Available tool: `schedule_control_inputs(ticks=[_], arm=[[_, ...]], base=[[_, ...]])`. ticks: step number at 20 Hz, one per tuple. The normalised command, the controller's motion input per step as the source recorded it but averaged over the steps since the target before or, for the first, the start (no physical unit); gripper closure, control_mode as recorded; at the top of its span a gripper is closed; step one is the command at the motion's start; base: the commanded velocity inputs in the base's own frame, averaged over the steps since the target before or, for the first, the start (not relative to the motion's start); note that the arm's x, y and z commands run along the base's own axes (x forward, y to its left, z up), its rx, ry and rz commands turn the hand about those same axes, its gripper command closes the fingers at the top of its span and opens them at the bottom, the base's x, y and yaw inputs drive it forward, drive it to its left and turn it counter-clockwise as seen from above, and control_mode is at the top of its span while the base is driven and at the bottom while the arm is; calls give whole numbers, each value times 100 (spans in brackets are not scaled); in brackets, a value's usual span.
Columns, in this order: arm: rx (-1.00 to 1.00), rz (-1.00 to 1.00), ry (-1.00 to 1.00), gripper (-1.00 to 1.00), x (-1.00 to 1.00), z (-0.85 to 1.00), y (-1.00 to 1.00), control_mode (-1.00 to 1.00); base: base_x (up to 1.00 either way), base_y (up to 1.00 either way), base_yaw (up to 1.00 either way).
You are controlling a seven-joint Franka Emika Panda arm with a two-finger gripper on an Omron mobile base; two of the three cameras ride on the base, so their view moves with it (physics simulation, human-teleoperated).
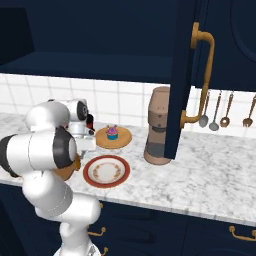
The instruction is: From the different types of pastries on the counter, select a croissant and place it on the cutting board. Then retrieve a jar of jam from the cabinet and place it alongside the croissant on the cutting board.
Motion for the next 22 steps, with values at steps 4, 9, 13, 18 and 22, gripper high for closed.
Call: schedule_control_inputs(ticks=[4,9,13,18,22], arm=[[0,0,0,100,49,-13,53,-100],[0,-6,0,100,32,-6,76,-100],[0,-8,-3,100,-8,-3,66,-100],[-2,-10,-8,100,14,-44,25,-100],[0,-7,-9,100,8,-27,9,-100]], base=[[0,0,0],[0,0,0],[0,0,0],[0,0,0],[0,0,0]])
